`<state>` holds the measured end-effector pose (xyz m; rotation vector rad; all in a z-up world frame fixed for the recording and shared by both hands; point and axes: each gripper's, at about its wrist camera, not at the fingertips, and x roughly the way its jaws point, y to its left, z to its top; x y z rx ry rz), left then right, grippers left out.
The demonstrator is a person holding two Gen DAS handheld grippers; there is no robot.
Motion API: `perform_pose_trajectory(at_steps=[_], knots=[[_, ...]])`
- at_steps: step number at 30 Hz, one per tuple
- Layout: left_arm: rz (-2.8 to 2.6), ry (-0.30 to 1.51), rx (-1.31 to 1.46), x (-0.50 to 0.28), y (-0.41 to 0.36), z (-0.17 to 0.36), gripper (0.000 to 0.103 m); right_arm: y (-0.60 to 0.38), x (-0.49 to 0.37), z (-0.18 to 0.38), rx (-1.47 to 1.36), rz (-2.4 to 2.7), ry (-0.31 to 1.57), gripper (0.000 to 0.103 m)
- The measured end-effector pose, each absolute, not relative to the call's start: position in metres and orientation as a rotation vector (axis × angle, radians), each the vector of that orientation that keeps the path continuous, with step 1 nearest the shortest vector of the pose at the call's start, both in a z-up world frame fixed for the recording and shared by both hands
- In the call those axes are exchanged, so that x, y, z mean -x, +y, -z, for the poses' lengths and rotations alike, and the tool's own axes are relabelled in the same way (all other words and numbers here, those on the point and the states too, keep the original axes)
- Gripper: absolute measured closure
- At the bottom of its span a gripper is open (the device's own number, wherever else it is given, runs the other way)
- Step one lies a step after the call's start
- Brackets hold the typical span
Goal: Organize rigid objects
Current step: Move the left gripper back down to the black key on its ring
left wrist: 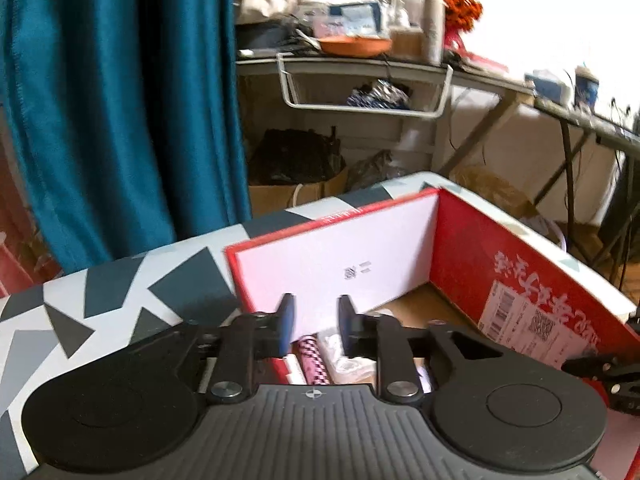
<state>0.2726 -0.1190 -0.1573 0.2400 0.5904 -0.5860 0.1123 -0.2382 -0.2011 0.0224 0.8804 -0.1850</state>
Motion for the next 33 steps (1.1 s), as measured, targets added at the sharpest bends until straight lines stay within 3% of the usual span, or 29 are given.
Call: perform_pose_trajectory(at_steps=[3,20,22,24,25,29,33], knots=[[0.569,0.567,-0.184,-0.272,-0.101,0.147,0.063,-0.238,-0.113,0.201,-0.021,0.184,0.882,0.087],[0.341,0.675,-0.099,-0.259,-0.015,0.178,0.061,-0.239,-0.112,0.201,-0.029,0.184,0.879,0.087],[0.325,0.694,-0.075,-0.257,-0.005,0.185,0.052,-0.239,-0.112,0.201,-0.031,0.185,0.878,0.087],[0.323,0.702,-0.07,-0.256,0.003,0.191,0.031,-0.238,-0.113,0.201,-0.032,0.185,0.878,0.087],[0.325,0.704,-0.076,-0.255,0.004,0.194,0.03,-0.239,-0.112,0.201,-0.032,0.184,0.878,0.087],[0.344,0.729,-0.09,-0.256,0.005,0.205,0.03,-0.239,-0.112,0.201,-0.03,0.184,0.88,0.087],[0.375,0.742,-0.041,-0.253,0.004,0.21,0.039,-0.239,-0.112,0.201,-0.03,0.184,0.88,0.087]])
